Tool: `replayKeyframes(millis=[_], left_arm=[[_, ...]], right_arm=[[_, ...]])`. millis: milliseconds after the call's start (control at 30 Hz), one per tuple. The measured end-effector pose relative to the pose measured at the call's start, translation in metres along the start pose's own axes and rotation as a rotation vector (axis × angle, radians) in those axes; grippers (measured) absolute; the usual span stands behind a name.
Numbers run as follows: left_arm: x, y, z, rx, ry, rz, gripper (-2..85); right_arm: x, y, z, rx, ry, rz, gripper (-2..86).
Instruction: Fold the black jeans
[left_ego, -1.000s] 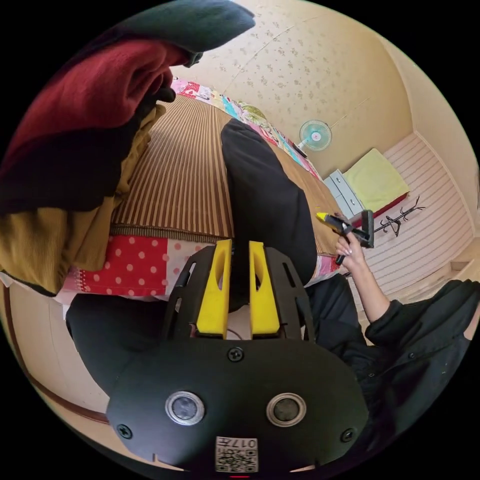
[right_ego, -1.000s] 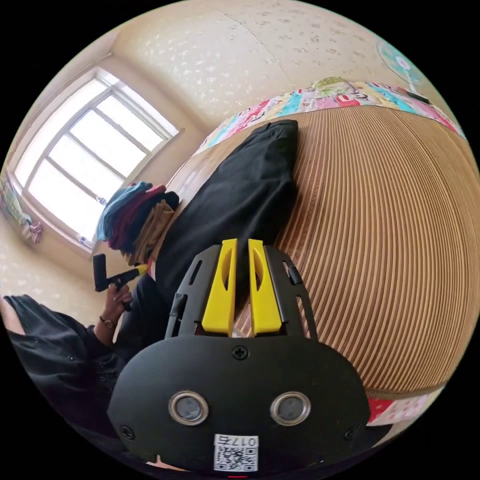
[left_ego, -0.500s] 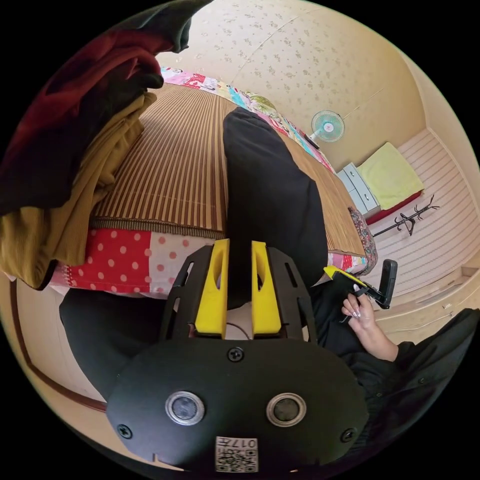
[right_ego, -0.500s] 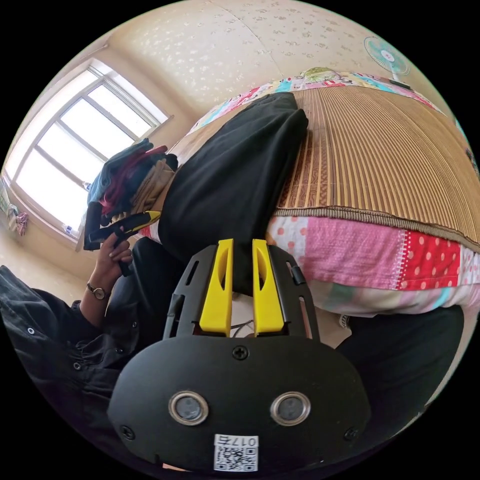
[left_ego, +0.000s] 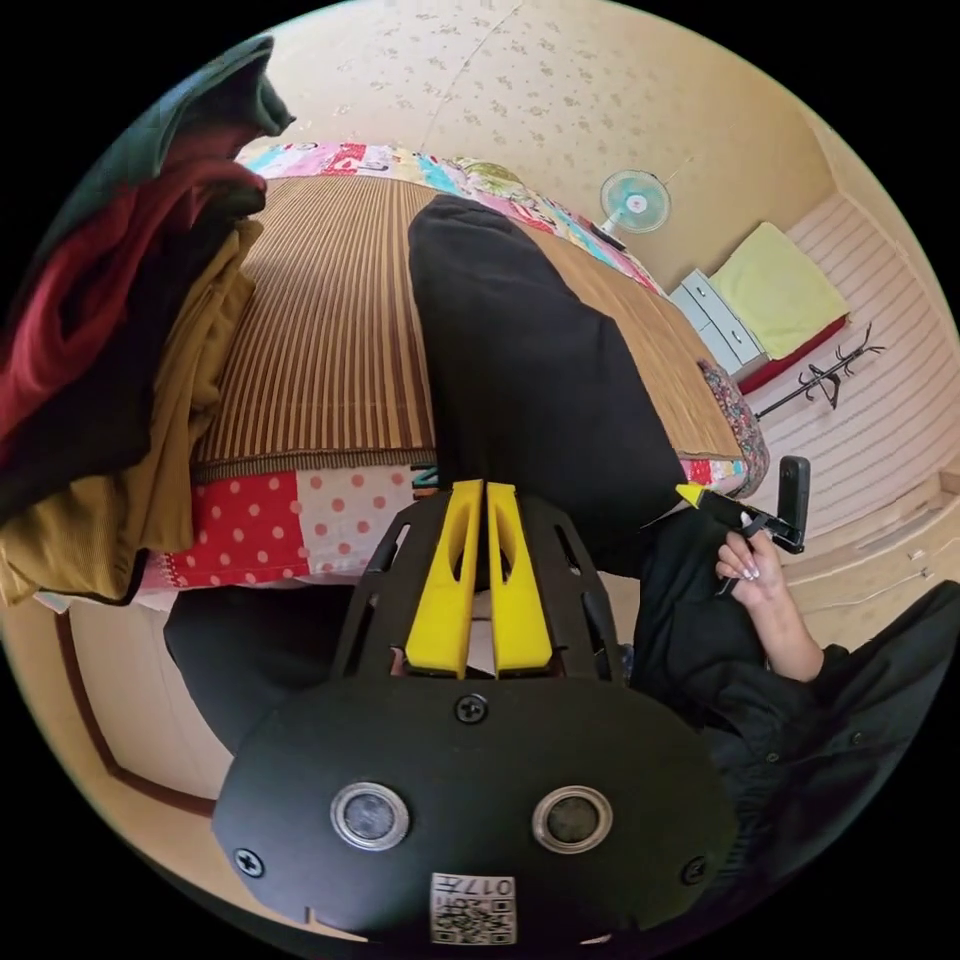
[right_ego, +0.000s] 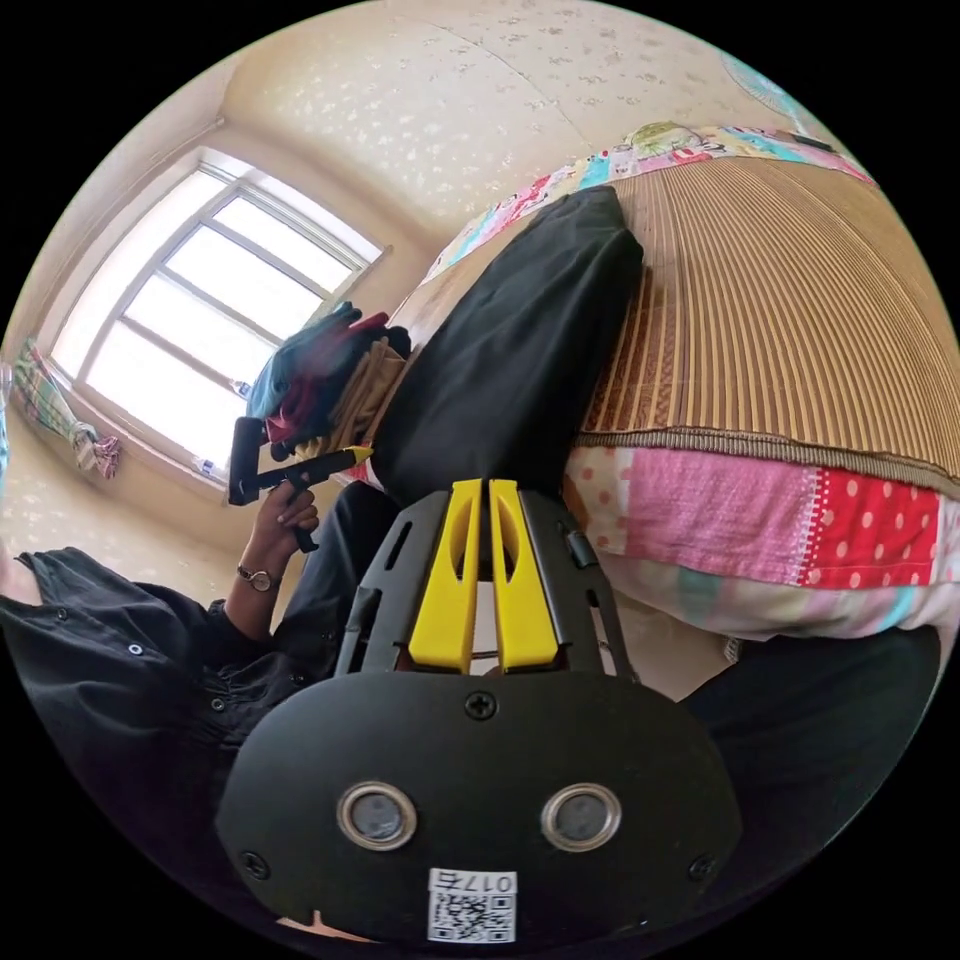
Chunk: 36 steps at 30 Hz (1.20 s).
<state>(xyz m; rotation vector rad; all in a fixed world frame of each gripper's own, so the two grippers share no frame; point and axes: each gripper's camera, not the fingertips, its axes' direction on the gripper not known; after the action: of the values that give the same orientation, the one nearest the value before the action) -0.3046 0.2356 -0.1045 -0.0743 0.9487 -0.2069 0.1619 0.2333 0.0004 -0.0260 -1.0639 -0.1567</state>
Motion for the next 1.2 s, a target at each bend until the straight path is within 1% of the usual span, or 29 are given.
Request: replayKeyframes(millis=[33, 67, 100, 200, 300, 367, 433, 500, 533, 567, 633, 733, 867, 1100, 1200], left_arm=[[-0.004, -0.001, 0.013, -0.047, 0.000, -0.016, -0.3], [-0.006, -0.002, 0.020, -0.058, 0.014, -0.029, -0.3], [-0.006, -0.001, 0.021, -0.052, 0.014, -0.037, -0.3], [-0.001, 0.001, 0.011, -0.039, -0.014, -0.012, -0.4], [0.001, 0.007, -0.005, 0.005, -0.020, 0.007, -0.5], [-0.008, 0.011, -0.018, 0.057, -0.033, -0.021, -0.6], [-0.017, 0.009, -0.011, 0.023, -0.058, -0.038, -0.6], [-0.026, 0.008, 0.000, -0.017, 0.002, -0.049, -0.6], [-0.029, 0.008, 0.004, -0.018, 0.069, -0.056, -0.5], [-0.030, 0.011, 0.006, 0.006, 0.107, -0.065, -0.4], [-0.027, 0.015, 0.008, 0.040, 0.124, -0.046, 0.1], [-0.021, 0.016, 0.020, 0.020, 0.046, -0.043, 3.7], [-0.010, 0.015, 0.024, 0.027, -0.031, -0.020, 3.8], [-0.005, 0.012, 0.029, 0.014, -0.064, -0.025, 4.4], [-0.009, 0.009, 0.033, -0.023, -0.125, -0.067, 6.7]], right_arm=[[0.003, 0.000, 0.007, -0.045, 0.049, -0.002, 1.8], [0.009, 0.001, 0.018, -0.090, 0.104, 0.019, 1.8], [0.012, 0.002, 0.022, -0.102, 0.113, 0.029, 1.8], [0.021, 0.005, 0.024, -0.088, 0.047, 0.089, 1.7], [0.013, 0.004, 0.016, -0.087, 0.010, 0.021, 1.7], [0.011, 0.003, 0.016, -0.106, 0.047, -0.017, 1.7], [0.015, 0.002, 0.020, -0.130, 0.053, -0.026, 1.7], [0.019, 0.000, 0.024, -0.141, 0.036, -0.013, 1.7], [0.018, -0.001, 0.025, -0.143, 0.024, -0.017, 1.8], [0.017, -0.001, 0.025, -0.142, 0.026, -0.027, 1.7], [0.019, -0.001, 0.024, -0.141, 0.035, -0.023, 1.8], [0.028, -0.002, 0.020, -0.136, -0.005, 0.018, 1.8], [0.040, -0.003, 0.018, -0.130, -0.057, 0.065, 2.0], [0.046, -0.008, 0.016, -0.132, -0.075, 0.081, 2.1], [0.048, -0.010, 0.015, -0.134, -0.079, 0.083, 2.1]])
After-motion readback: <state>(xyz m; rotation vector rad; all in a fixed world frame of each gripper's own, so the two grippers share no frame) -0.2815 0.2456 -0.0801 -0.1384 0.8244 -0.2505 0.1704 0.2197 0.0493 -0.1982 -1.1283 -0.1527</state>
